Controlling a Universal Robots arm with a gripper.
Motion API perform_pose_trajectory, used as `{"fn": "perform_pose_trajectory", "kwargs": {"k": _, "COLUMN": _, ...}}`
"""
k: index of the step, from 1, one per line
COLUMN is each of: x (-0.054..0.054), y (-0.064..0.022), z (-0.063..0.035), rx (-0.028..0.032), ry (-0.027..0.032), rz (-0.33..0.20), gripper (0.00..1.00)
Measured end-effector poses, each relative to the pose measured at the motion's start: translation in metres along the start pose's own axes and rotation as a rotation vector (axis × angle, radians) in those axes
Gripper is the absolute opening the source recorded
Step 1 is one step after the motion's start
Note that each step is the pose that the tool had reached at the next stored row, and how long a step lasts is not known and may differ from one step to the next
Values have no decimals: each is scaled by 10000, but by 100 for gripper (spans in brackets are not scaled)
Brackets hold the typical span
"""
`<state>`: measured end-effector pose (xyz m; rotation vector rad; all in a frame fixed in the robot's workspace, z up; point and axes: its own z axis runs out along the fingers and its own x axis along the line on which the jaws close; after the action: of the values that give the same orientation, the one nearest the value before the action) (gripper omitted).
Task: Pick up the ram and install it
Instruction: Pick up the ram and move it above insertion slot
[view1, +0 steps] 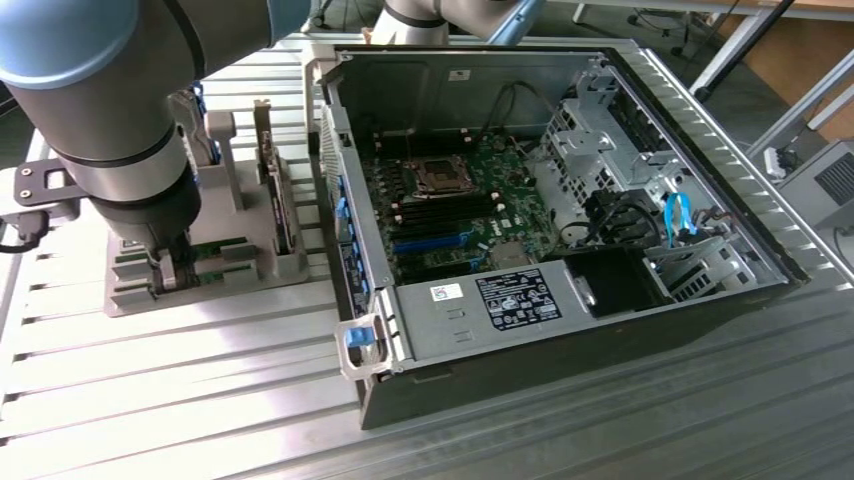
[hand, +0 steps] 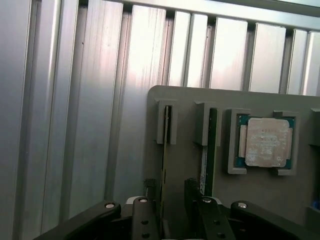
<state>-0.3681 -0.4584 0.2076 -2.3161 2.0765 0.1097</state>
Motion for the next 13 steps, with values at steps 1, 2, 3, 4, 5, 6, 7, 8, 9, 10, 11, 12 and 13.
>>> {"fn": "perform_pose_trajectory", "kwargs": {"k": 1, "x": 0, "y": 0, "z": 3, "rx": 1, "ry": 0, "rz": -1, "gripper": 35}}
{"fn": "perform_pose_trajectory", "kwargs": {"k": 2, "x": 1, "y": -1, "z": 13, "rx": 3, "ry": -1, "rz": -3, "gripper": 35}}
{"fn": "perform_pose_trajectory", "kwargs": {"k": 3, "x": 1, "y": 0, "z": 14, "rx": 1, "ry": -1, "rz": -5, "gripper": 35}}
{"fn": "perform_pose_trajectory", "kwargs": {"k": 4, "x": 1, "y": -1, "z": 14, "rx": 1, "ry": -2, "rz": -5, "gripper": 35}}
{"fn": "perform_pose_trajectory", "kwargs": {"k": 5, "x": 1, "y": -1, "z": 15, "rx": 2, "ry": -5, "rz": -6, "gripper": 35}}
{"fn": "perform_pose_trajectory", "kwargs": {"k": 6, "x": 1, "y": -1, "z": 15, "rx": 3, "ry": -8, "rz": -5, "gripper": 35}}
{"fn": "perform_pose_trajectory", "kwargs": {"k": 7, "x": 1, "y": -1, "z": 15, "rx": 3, "ry": -10, "rz": -5, "gripper": 33}}
{"fn": "perform_pose_trajectory", "kwargs": {"k": 8, "x": 1, "y": -1, "z": 14, "rx": 2, "ry": -11, "rz": -5, "gripper": 27}}
{"fn": "perform_pose_trajectory", "kwargs": {"k": 9, "x": 1, "y": -1, "z": 15, "rx": 4, "ry": -15, "rz": -6, "gripper": 21}}
{"fn": "perform_pose_trajectory", "kwargs": {"k": 10, "x": 1, "y": -1, "z": 15, "rx": 5, "ry": -19, "rz": -5, "gripper": 12}}
{"fn": "perform_pose_trajectory", "kwargs": {"k": 11, "x": 1, "y": -1, "z": 15, "rx": 4, "ry": -23, "rz": -6, "gripper": 12}}
{"fn": "perform_pose_trajectory", "kwargs": {"k": 12, "x": 1, "y": -1, "z": 15, "rx": 5, "ry": -27, "rz": -6, "gripper": 12}}
{"fn": "perform_pose_trajectory", "kwargs": {"k": 13, "x": 1, "y": -1, "z": 15, "rx": 5, "ry": -30, "rz": -6, "gripper": 12}}
